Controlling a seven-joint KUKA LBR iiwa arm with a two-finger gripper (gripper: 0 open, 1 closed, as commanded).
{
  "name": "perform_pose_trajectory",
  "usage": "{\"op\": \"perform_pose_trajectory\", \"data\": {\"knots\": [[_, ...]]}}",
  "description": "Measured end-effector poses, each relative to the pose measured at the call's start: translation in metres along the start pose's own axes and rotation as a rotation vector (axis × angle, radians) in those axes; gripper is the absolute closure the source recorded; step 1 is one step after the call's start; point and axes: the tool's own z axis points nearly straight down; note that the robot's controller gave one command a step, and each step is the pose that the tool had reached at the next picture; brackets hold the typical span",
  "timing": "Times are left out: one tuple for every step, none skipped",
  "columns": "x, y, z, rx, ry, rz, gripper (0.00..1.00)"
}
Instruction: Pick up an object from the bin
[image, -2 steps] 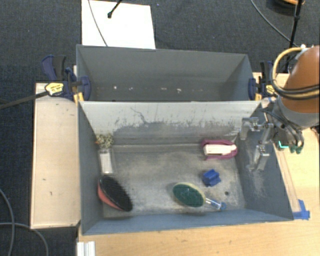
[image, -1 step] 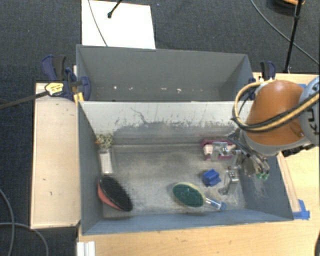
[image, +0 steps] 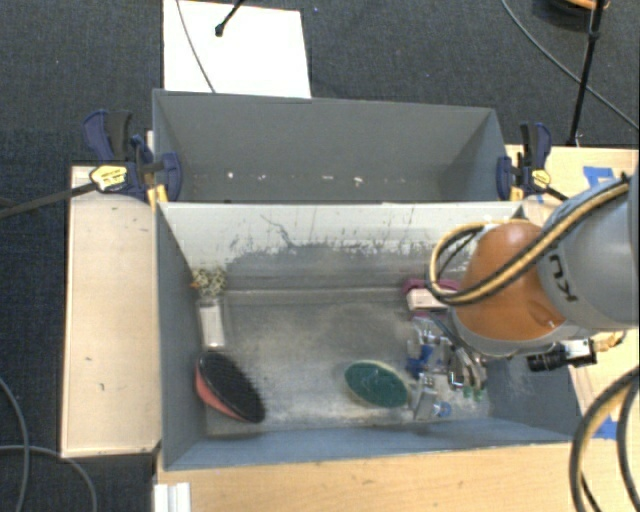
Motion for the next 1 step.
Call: {"op": "perform_pose_trajectory", "data": {"knots": [[0.0221, 0.0243, 0.0003, -0.002, -0.004, 0.022, 0.0]]}}
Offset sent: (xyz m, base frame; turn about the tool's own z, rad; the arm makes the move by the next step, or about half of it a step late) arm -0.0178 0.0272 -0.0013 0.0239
